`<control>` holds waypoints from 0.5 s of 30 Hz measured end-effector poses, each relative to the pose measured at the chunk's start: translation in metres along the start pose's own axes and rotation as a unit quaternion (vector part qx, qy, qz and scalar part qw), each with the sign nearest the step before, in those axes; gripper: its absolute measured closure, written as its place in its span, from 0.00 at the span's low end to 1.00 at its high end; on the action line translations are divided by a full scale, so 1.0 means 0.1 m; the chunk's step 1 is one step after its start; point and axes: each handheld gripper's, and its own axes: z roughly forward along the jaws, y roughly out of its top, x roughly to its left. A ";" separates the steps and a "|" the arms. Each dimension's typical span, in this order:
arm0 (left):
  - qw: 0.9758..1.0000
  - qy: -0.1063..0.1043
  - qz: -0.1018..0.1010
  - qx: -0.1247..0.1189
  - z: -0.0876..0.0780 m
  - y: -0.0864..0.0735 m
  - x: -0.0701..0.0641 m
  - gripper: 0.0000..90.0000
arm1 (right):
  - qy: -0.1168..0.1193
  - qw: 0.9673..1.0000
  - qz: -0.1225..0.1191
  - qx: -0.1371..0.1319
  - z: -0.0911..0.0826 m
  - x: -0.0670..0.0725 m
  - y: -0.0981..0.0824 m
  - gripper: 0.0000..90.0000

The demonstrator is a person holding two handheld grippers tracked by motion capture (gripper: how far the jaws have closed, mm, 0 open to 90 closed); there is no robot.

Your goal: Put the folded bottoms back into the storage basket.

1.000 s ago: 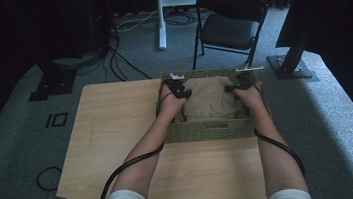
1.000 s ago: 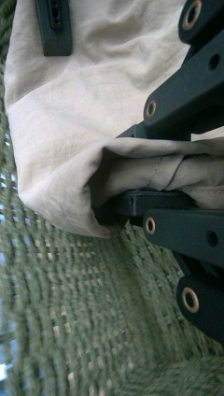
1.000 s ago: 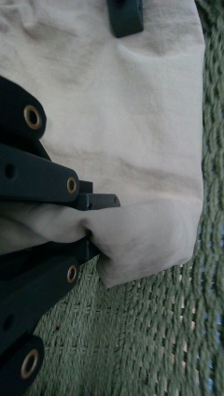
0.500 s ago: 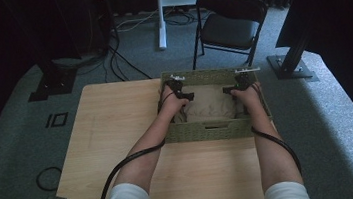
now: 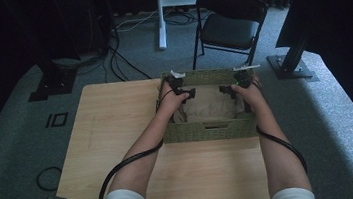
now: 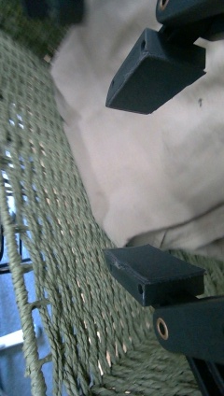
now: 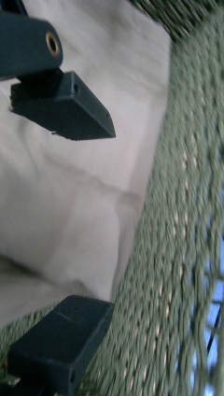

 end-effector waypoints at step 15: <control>0.999 -0.020 0.032 -0.013 -0.35 0.08 -0.13 0.22 | 0.030 0.999 -0.007 -0.012 -0.26 0.13 -0.03 0.16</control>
